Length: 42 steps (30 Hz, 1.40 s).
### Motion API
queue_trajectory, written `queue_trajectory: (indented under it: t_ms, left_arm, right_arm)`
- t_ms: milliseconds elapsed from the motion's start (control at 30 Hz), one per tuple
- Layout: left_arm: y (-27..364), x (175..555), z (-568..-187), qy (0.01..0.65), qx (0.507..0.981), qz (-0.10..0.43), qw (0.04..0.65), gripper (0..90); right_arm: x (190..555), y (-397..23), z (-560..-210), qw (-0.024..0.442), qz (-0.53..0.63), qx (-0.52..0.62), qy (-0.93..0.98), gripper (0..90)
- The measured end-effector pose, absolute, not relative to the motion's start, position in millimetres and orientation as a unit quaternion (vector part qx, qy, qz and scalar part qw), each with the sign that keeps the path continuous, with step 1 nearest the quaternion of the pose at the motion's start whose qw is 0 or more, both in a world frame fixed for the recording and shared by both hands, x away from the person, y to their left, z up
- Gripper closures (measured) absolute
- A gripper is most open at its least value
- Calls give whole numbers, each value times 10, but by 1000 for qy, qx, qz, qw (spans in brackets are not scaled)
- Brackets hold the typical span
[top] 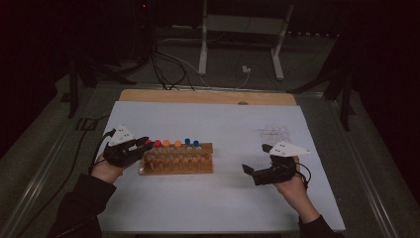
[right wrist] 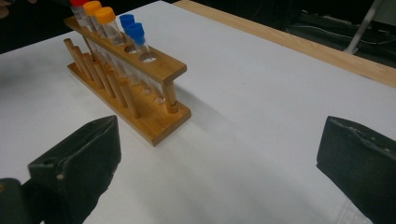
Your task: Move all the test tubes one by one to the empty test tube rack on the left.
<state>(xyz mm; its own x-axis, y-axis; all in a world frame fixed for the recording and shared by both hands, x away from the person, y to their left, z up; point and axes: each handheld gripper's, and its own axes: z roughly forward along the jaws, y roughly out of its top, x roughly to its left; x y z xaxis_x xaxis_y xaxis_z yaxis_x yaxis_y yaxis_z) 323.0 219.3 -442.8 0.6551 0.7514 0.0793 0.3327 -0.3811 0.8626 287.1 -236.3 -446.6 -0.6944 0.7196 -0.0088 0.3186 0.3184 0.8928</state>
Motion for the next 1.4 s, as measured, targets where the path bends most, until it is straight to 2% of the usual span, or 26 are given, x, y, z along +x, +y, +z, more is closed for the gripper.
queue_trajectory:
  t_ms: [267,433,500,667,933,1067,1400]
  left_arm:
    - [2212,3215,-4419,338,803,229,435,697]
    - [2237,3116,-4406,330,804,231,437,427]
    - [2239,3040,-4416,320,805,233,441,379]
    - [2249,2914,-4482,338,801,220,441,172]
    - [2321,2782,-4604,340,791,168,479,91]
    - [2302,2742,-4673,333,792,148,490,22]
    - [2190,2683,-4928,323,794,169,486,7]
  right_arm:
    - [2872,-2359,-4470,207,479,329,787,0]
    - [2866,-2365,-4462,207,480,327,788,0]
    - [2867,-2364,-4464,206,480,327,788,0]
    - [2861,-2356,-4464,208,479,326,788,0]
    - [2859,-2346,-4481,209,476,325,790,0]
    - [2859,-2337,-4492,212,474,322,792,0]
    - [2865,-2324,-4524,213,470,321,794,0]
